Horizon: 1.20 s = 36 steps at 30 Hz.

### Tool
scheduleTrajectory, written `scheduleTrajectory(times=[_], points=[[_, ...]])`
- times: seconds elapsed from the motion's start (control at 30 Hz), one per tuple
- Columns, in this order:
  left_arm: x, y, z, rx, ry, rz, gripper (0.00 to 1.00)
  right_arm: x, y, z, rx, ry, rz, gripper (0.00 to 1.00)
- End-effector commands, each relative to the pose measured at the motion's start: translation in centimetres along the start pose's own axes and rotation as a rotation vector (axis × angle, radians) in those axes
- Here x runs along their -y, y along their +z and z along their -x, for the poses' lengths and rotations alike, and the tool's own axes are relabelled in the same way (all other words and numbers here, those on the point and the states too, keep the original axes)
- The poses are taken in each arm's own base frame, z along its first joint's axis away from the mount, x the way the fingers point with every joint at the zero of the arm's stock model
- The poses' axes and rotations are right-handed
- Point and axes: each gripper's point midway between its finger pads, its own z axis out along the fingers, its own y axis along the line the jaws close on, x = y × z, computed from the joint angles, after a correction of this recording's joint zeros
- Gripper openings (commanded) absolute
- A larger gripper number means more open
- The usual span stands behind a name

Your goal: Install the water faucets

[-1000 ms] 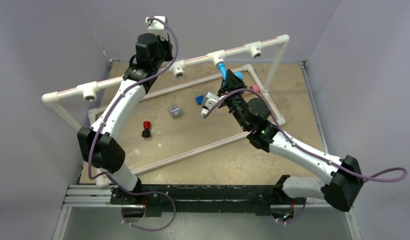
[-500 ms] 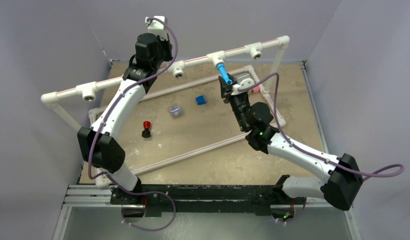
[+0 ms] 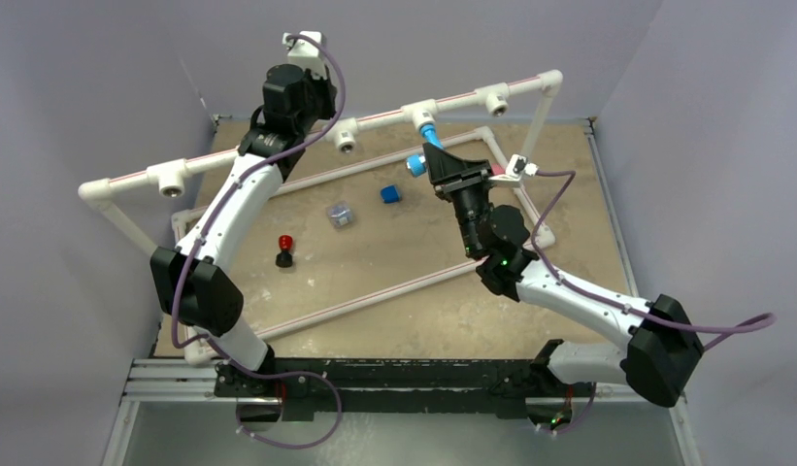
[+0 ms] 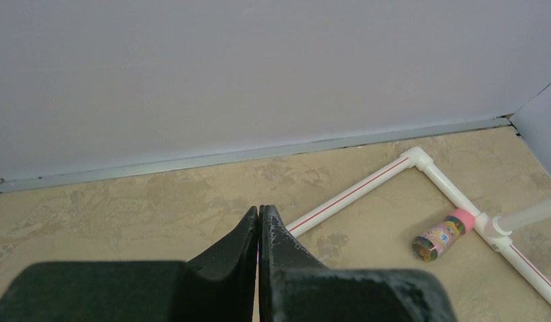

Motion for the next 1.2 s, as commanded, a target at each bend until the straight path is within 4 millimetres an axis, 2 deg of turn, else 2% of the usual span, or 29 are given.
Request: scheduleTrajectory(times=[0.0,0.17,0.27,0.3,0.4,0.57,0.77,0.93,1.1,1.17], points=[[0.2,0.4,-5.6,-0.163,-0.007,-0.011,0.00,-7.6,-1.8,0.3,-0.105,0.621,0.219,0.00],[0.3,0.5,-5.7,-0.165,-0.008,-0.017,0.00,-8.7,-1.5,1.1,-0.117,0.788,0.212,0.00],[0.5,0.5,-5.6,-0.165,-0.008,-0.024,0.00,-9.4,-1.3,1.6,-0.125,0.809,0.211,0.00],[0.5,0.5,-5.5,-0.165,-0.007,-0.024,0.00,-9.4,-1.3,1.6,-0.128,0.803,0.198,0.09],[0.3,0.6,-5.6,-0.166,-0.004,-0.018,0.00,-9.2,-1.6,1.7,-0.129,0.770,0.179,0.12],[0.3,0.6,-5.7,-0.168,-0.003,-0.016,0.00,-7.1,-2.5,1.1,-0.140,0.647,0.109,0.52],[0.1,0.7,-5.7,-0.167,0.001,-0.009,0.00,-5.0,-4.5,1.4,-0.139,0.540,0.070,0.71],[0.1,0.7,-5.8,-0.168,0.002,-0.009,0.00,-3.1,-6.0,2.1,-0.131,0.385,0.022,0.77],[0.1,0.8,-5.8,-0.170,0.002,-0.008,0.00,-2.7,-6.9,3.1,-0.136,0.140,0.018,0.76],[0.1,0.9,-5.9,-0.172,0.002,-0.006,0.00,-3.1,-7.3,3.8,-0.132,0.005,0.054,0.76]])
